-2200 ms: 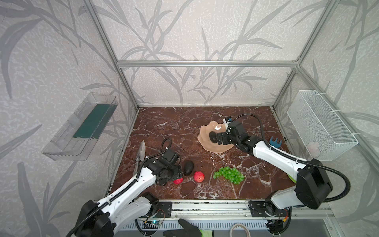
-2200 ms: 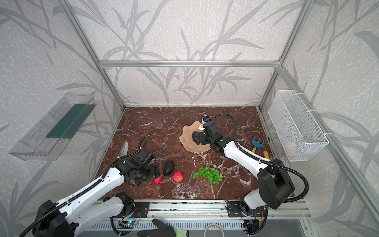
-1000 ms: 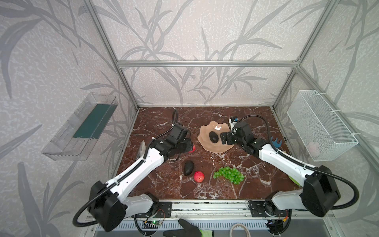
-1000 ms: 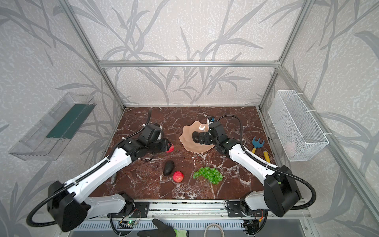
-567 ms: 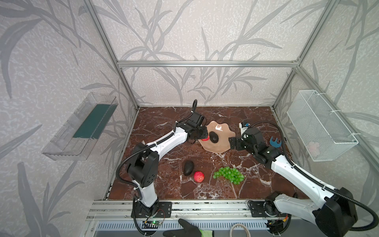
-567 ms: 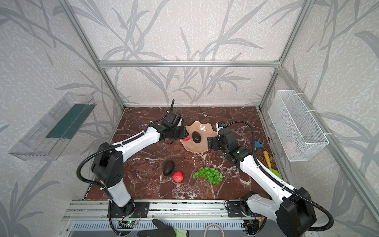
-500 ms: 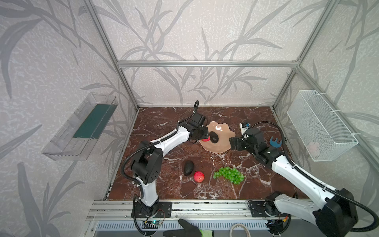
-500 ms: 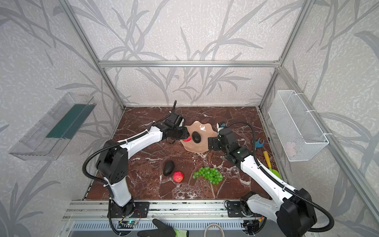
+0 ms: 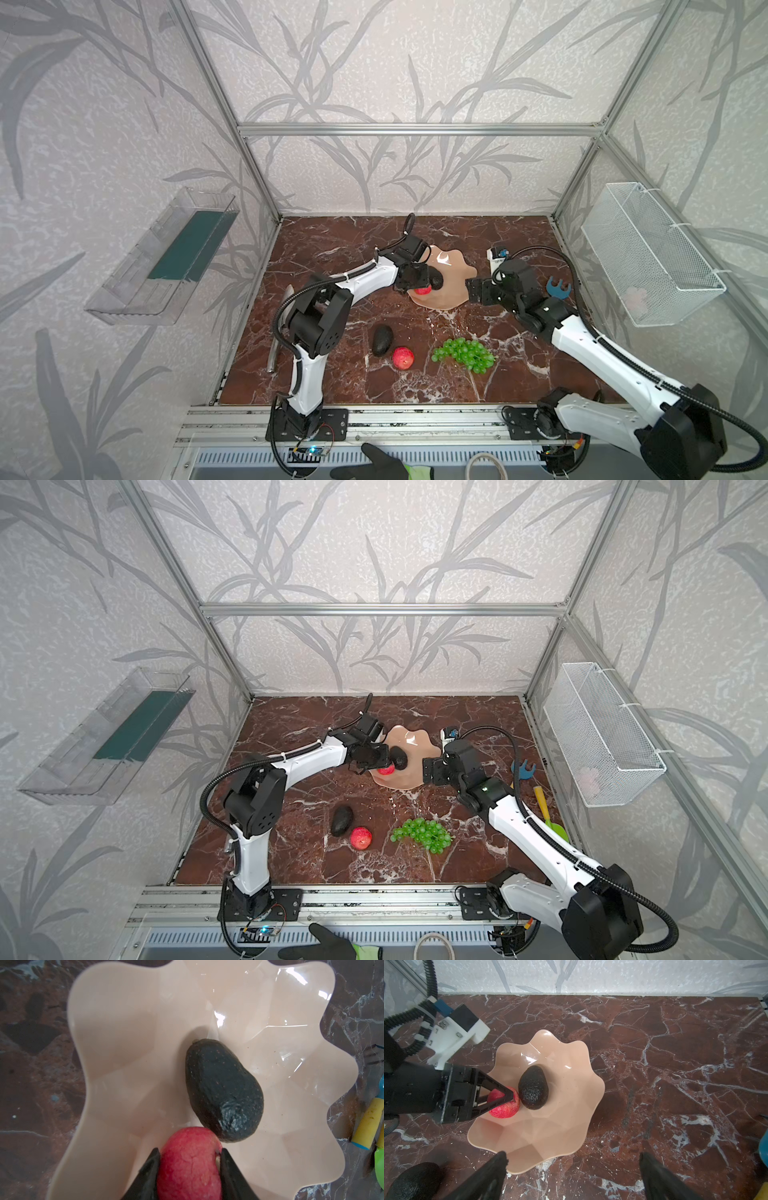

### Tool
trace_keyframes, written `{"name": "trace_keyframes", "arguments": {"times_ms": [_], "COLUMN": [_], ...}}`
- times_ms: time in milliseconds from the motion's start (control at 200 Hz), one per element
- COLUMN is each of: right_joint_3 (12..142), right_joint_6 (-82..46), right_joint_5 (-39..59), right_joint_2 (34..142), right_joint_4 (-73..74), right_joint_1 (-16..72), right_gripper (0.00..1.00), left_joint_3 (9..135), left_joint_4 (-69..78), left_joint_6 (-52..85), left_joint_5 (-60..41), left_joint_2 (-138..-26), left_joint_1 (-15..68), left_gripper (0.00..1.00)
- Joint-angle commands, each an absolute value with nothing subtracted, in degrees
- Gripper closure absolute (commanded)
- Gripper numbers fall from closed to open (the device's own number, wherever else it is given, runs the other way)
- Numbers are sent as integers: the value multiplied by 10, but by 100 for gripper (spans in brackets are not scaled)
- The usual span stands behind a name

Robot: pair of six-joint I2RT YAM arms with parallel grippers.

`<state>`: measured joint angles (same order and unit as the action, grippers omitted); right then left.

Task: Place and organize the fake fruits in the fruit bowl
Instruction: 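Carry the apple with the left gripper and release it into the bowl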

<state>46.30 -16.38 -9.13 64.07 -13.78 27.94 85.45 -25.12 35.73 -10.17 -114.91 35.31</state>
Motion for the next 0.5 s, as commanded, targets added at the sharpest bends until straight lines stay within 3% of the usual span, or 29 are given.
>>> {"name": "trace_keyframes", "arguments": {"times_ms": [0,255,495], "right_joint_3": [460,458,461], "right_joint_6": [-158,-159,-155], "right_joint_5": [-96,-96,-92], "right_joint_2": [632,628,631], "right_joint_4": [-147,-149,-151], "right_joint_1": [274,273,272], "right_gripper": [2,2,2], "left_joint_3": [879,891,879], "left_joint_4": [-260,-277,-267], "left_joint_6": [367,369,373], "left_joint_5": [-96,-90,-88], "left_joint_2": [-1162,-1157,-1130], "left_joint_1": [357,356,356], "left_gripper": [58,39,32]}}
